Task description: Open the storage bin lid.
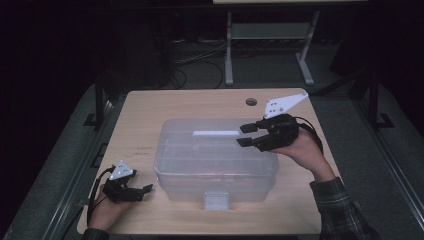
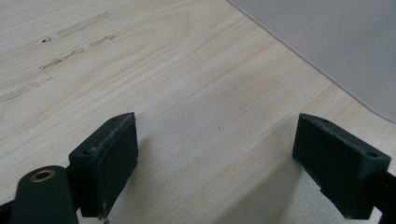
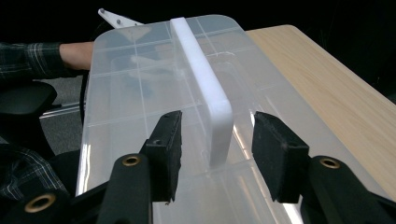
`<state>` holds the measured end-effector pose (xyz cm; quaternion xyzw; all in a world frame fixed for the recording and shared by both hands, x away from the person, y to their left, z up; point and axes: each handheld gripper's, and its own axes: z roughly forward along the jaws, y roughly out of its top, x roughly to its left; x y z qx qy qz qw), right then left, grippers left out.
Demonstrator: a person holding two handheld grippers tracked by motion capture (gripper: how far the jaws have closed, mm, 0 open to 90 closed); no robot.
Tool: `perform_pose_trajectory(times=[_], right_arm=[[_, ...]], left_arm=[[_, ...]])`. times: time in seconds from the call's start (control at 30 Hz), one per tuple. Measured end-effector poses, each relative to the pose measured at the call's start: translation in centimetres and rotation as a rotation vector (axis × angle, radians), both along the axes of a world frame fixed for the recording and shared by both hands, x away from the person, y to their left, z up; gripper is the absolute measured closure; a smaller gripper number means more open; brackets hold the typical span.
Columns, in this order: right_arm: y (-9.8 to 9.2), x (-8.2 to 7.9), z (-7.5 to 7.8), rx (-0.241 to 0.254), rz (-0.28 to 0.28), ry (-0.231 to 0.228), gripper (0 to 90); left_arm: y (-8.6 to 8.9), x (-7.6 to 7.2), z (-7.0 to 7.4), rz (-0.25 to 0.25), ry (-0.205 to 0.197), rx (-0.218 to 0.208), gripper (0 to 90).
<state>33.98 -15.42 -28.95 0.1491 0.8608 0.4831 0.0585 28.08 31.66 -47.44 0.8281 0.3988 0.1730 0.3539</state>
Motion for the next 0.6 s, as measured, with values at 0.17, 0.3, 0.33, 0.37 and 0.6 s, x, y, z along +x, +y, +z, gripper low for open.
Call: perform_pose_trajectory(times=[0.17,0.3,0.33,0.37,0.6], right_arm=[[0.6,0.4,-0.1,-0.007,0.020,0.001,54.4],[1.2,0.7,-0.2,-0.021,0.031,0.001,57.5],[1.3,0.8,-0.3,-0.024,0.032,-0.002,58.4],[1.5,0.8,-0.3,-0.028,0.032,-0.001,59.1],[2.0,1.1,-0.4,-0.038,0.047,-0.015,68.5]], left_arm=[[0.0,0.0,0.0,0.000,0.000,0.001,13.6],[0.0,0.0,0.0,0.000,0.000,0.001,13.5],[0.0,0.0,0.0,0.000,0.000,0.001,13.6],[0.0,0.0,0.0,0.000,0.000,0.001,13.5],[0.0,0.0,0.0,0.000,-0.001,0.001,13.5]])
